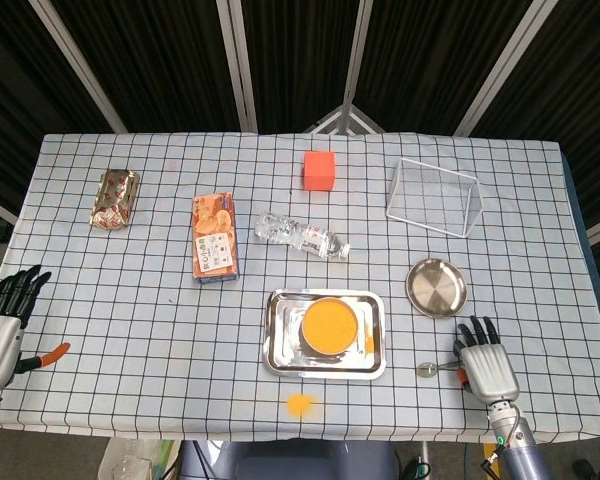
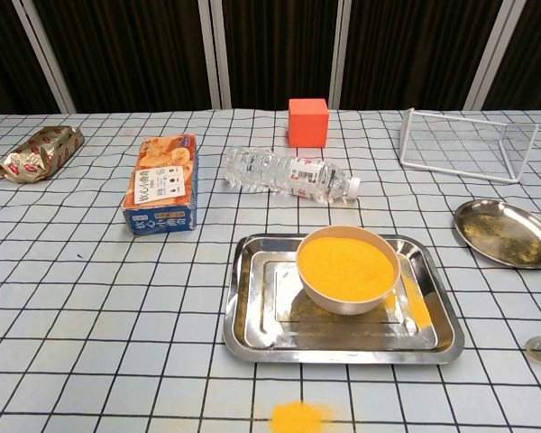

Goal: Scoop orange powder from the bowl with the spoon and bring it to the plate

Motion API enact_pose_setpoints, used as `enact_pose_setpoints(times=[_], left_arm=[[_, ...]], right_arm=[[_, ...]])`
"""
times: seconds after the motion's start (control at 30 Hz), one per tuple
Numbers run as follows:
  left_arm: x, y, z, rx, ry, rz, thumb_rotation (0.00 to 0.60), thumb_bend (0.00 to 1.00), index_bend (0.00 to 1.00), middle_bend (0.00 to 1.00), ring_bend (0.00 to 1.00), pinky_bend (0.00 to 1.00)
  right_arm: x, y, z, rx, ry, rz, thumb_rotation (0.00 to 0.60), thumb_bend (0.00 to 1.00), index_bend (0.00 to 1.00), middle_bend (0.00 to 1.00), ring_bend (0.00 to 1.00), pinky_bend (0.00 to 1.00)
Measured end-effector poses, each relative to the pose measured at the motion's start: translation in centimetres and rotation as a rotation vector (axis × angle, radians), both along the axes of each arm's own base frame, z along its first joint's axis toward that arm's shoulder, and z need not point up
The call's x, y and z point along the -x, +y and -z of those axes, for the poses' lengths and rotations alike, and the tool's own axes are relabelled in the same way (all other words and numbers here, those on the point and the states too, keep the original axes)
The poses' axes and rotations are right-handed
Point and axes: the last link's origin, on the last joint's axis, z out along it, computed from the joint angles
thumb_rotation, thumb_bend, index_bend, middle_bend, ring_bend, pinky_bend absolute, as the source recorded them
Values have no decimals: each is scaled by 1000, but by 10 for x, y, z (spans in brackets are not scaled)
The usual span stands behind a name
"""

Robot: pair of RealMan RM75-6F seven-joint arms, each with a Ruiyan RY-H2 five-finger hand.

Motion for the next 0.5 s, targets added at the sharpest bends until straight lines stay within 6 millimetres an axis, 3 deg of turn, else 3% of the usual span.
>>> enact_pose_setpoints(times=[0.5], left_arm=[[1,0,0,12,1,-14,600,8,0,0,0,0]], right_arm=[[6,2,5,-8,34,-6,600,417,551,229,0,0]])
